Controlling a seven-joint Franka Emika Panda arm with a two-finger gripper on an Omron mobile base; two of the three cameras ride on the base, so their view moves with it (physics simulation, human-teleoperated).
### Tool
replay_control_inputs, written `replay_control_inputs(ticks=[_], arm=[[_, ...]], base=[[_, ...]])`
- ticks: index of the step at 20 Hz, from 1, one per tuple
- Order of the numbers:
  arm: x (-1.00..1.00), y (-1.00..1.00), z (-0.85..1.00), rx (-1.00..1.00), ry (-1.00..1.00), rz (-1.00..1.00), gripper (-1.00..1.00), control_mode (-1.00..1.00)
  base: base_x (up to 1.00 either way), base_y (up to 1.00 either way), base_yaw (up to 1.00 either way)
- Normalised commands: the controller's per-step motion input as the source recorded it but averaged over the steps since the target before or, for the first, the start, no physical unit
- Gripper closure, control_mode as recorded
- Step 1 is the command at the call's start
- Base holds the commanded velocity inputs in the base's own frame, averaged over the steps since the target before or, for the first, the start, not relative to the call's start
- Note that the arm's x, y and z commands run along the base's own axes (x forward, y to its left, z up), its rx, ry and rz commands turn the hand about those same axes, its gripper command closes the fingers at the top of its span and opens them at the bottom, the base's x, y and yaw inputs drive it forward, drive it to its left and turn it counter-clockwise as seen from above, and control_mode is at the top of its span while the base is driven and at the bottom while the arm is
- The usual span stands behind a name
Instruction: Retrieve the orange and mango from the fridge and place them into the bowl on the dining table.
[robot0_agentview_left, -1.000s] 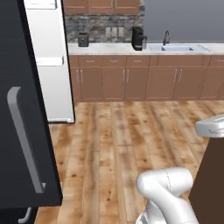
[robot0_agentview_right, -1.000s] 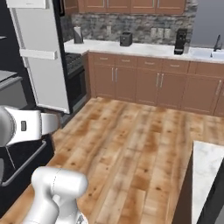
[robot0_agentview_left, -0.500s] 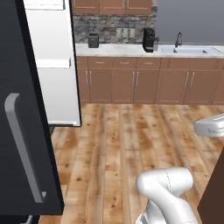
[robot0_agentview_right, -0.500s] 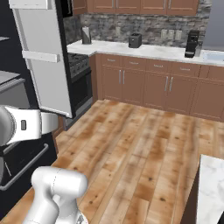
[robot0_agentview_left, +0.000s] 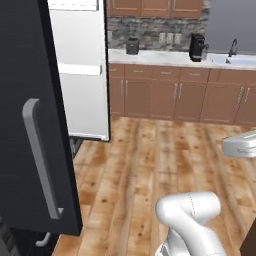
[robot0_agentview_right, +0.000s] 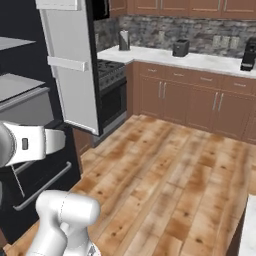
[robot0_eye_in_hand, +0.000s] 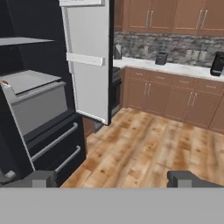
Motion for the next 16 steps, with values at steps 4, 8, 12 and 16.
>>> replay_control_inputs(ticks=[4,8,12,16], arm=[[0.0,0.0,0.0,0.0,0.0,0.0,-1.0,1.0],[0.0,0.0,0.0,0.0,0.0,0.0,-1.0,1.0],[0.0,0.0,0.0,0.0,0.0,0.0,-1.0,1.0],[0.0,0.0,0.0,0.0,0.0,0.0,-1.0,1.0]], base=[[0.41,-0.26,0.21],[0.53,-0.23,0.21],[0.34,-0.13,0.25],[0.12,-0.01,0.3]])
